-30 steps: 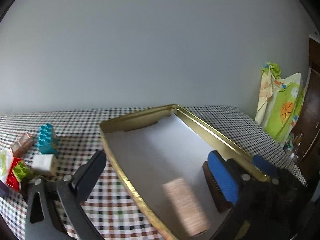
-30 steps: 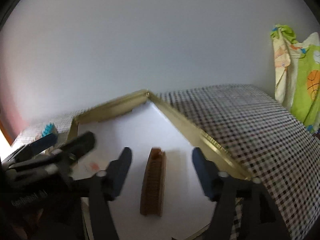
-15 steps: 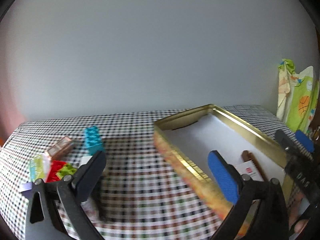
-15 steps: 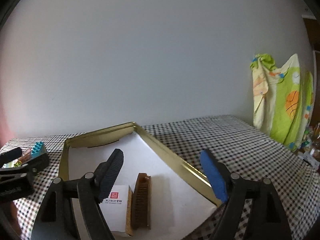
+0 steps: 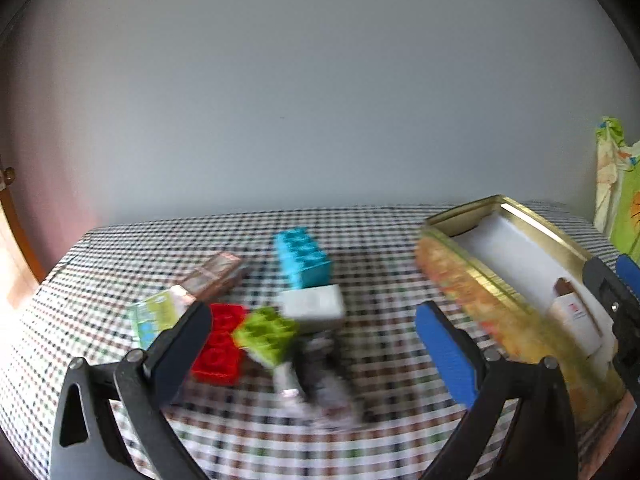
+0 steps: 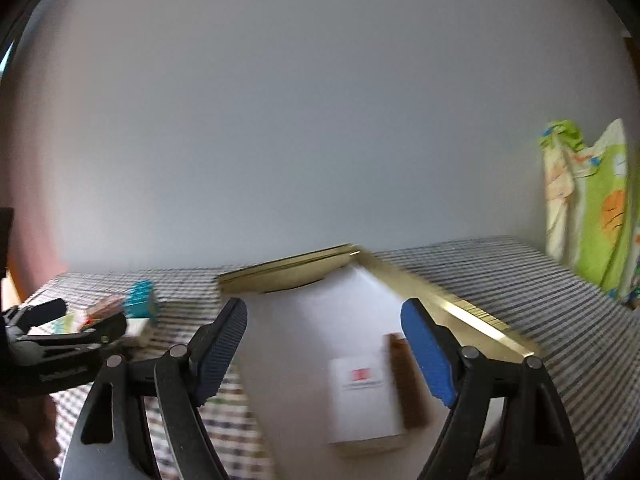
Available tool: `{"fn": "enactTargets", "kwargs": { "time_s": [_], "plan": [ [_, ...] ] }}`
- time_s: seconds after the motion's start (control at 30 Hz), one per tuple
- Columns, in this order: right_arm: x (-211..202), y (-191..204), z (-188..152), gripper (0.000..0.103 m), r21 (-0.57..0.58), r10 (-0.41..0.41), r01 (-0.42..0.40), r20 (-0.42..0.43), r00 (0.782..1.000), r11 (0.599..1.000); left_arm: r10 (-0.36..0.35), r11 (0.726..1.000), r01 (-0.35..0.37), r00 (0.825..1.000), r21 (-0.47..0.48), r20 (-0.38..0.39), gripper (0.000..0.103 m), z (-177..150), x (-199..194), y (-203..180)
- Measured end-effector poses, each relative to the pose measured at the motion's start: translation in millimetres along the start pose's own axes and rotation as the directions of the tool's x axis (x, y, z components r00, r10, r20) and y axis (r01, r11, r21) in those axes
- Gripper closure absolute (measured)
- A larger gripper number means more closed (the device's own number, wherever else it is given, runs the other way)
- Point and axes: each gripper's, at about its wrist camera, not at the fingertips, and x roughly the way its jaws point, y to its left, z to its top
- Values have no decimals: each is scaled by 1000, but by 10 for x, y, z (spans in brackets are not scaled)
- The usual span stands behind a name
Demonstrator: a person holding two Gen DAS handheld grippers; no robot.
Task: Organize rigid objects
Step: 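Move both open tools back toward the remaining blocks and pouch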
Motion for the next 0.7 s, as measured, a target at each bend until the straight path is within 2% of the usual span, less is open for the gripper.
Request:
{"fn": "enactTargets", "kwargs": {
  "time_s": [0.2, 0.3, 0.37, 0.43, 0.57, 0.7],
  "plan": [
    [49, 457, -48, 22, -67, 93, -95, -29, 995, 993, 47, 999, -47, 999, -19, -22, 0, -81, 20, 469],
    [128, 650, -64, 22, -93, 143, -151, -84, 986, 984, 71, 996, -72, 997, -44, -43, 0, -136, 17, 748],
    [176, 771, -83, 22, -110, 170, -184, -121, 978, 977, 61, 996, -65, 996, -65, -63, 0, -165, 18, 926],
    [244, 893, -103, 22, -117, 204, -225, -170, 964, 967, 53, 993, -61, 996, -100, -77, 0, -200, -11, 1143],
    [366, 1158, -179, 22, -131, 258, -299, -260, 930, 945, 82, 985, -95, 992, -142, -92, 0, -239, -59, 1415],
    [472, 1482, -326, 22, -193, 220, -302, -357, 908, 933, 105, 981, -123, 987, -152, -120, 0, -257, -12, 1540]
  ]
}}
